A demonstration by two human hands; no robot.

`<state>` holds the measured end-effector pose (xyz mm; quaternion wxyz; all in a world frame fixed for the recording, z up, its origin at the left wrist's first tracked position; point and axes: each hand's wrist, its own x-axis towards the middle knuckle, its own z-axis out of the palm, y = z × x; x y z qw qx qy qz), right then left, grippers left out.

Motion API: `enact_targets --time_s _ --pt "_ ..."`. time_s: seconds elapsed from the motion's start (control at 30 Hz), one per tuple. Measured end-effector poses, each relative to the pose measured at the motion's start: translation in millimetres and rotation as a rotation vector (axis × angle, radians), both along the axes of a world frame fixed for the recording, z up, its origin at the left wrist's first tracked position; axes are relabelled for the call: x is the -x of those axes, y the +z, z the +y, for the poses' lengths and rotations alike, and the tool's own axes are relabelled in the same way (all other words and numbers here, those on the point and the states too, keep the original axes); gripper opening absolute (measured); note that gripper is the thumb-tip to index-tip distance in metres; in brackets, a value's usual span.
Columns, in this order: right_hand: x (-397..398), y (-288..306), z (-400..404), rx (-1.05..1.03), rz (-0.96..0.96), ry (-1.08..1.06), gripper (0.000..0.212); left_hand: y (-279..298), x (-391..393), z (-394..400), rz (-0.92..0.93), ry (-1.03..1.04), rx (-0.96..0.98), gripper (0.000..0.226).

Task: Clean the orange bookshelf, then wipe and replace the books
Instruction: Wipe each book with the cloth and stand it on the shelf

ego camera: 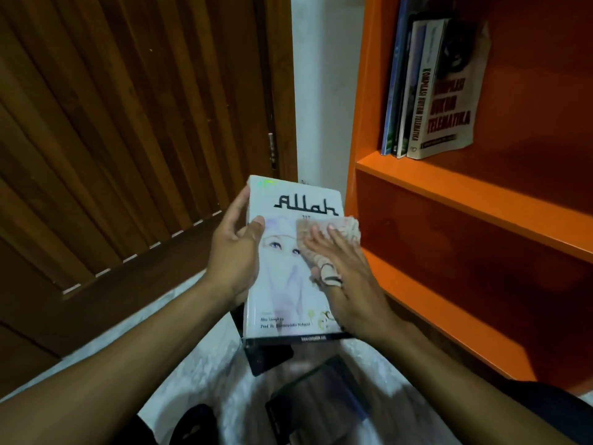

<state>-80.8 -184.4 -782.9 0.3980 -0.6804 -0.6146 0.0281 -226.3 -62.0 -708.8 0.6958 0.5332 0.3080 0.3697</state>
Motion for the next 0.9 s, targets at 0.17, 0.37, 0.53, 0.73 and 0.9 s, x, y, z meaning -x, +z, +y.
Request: enact_targets --time_s 0.17,0.37,0.53,0.73,0.9 --pt "21.4 -6.5 -7.7 0.108 0.086 0.114 0.045 -0.7 7.9 27.1 0.027 0.240 -0.057 0.055" --pt "28.9 -6.3 -17.2 0.233 0.216 0.240 0.032 3.4 25.7 47.8 0.040 0.371 -0.087 0.054" --pt "18.4 7.9 -10.2 0.152 0.503 0.057 0.021 5.9 38.3 43.4 0.187 0.261 -0.207 0.052" --pt "-1.8 44.3 14.5 -0.263 0.883 -0.303 0.030 -7.1 31.2 13.4 0.293 -0.025 -0.247 0.050" --pt "9.1 43.5 35.6 -0.193 0.402 -0.148 0.038 -24.1 6.8 -17.9 0.355 -0.198 -0.392 0.047"
